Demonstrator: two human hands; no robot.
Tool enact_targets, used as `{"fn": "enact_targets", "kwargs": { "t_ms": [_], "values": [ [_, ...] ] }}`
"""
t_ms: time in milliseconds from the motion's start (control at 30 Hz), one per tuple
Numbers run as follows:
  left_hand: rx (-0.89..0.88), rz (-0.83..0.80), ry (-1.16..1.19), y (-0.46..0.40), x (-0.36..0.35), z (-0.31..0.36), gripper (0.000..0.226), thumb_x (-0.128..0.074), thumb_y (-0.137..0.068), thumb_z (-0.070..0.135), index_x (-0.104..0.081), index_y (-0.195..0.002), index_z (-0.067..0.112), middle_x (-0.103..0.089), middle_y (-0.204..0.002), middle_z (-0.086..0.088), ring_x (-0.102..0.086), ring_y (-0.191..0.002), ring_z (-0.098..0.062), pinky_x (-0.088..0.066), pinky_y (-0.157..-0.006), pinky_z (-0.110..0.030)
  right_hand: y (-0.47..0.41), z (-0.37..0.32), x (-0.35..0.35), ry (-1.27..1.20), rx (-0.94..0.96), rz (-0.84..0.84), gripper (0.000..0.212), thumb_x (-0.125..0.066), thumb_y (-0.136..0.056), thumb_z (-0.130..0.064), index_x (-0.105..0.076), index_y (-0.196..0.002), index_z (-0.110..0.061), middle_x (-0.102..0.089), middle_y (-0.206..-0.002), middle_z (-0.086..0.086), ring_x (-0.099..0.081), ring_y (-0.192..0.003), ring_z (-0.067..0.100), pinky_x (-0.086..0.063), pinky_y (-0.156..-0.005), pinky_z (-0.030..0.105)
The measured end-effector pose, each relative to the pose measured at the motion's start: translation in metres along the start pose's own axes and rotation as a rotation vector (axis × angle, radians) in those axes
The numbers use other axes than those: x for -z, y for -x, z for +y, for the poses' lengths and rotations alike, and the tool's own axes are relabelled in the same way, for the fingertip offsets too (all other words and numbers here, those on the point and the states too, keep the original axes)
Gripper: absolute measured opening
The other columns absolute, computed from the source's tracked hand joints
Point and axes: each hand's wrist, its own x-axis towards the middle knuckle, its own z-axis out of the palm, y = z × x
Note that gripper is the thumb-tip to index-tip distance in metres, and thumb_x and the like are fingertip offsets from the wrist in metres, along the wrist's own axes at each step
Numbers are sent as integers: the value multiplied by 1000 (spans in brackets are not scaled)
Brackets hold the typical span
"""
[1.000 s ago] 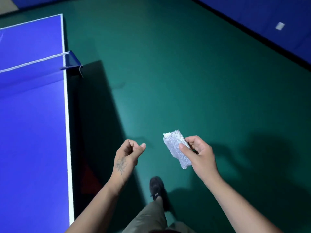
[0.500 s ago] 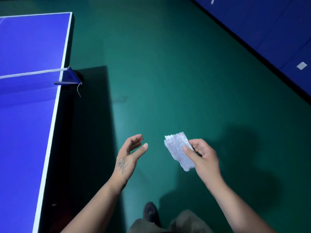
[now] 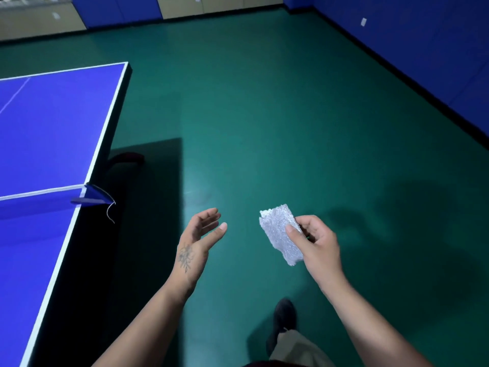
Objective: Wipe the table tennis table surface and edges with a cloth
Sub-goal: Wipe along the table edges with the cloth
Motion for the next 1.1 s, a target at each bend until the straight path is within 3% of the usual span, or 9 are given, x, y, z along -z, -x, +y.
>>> {"fn": "enact_targets", "kwargs": {
  "t_ms": [133,433,533,667,900,1100],
  "values": [
    [-18,95,9,-81,-19,27,65,-82,-69,55,-71,-129,33,-73,-134,9,-64,-131,-8,-47,-114,-38,-110,-24,-6,18,24,-97,9,-77,-95,-11,-73,-92,-19,-75,-90,0,-63,-80,14,-49,-74,31],
    [19,282,64,-255,-14,48,67,-84,-67,55,-71,-129,31,-75,-132,7,-65,-130,-10,-47,-116,-41,-315,-63,-70,86,58,-274,14,-78,-93,-10,-74,-90,-23,-76,-90,-6,-68,-85,20,-52,-77,32],
    [25,291,80,-332,-6,48,67,-84,-66,55,-72,-128,33,-74,-132,8,-65,-130,-9,-48,-113,-38,-387,-64,-102,109,69,-281,13,-78,-93,-11,-74,-90,-23,-76,-90,-6,-69,-87,24,-52,-77,32],
    [33,276,99,-445,9,60,66,-84,-64,56,-73,-126,35,-74,-132,11,-65,-129,-7,-49,-110,-35,-484,-77,-146,149,73,-282,13,-79,-93,-10,-74,-89,-21,-75,-87,-6,-64,-79,13,-49,-74,27],
    [51,208,89,-630,19,108,55,-85,-72,46,-73,-123,31,-75,-129,10,-65,-128,-6,-49,-112,-37,-644,-118,-198,143,85,-223,10,-78,-94,-9,-75,-91,-18,-76,-89,-2,-66,-81,17,-52,-76,32],
    [42,176,74,-781,8,144,51,-81,-75,39,-73,-124,29,-75,-128,10,-65,-127,-4,-49,-102,-27,-789,-126,-236,117,65,-181,14,-79,-92,-3,-74,-89,-17,-74,-83,-5,-63,-76,13,-50,-69,17]
  ]
}}
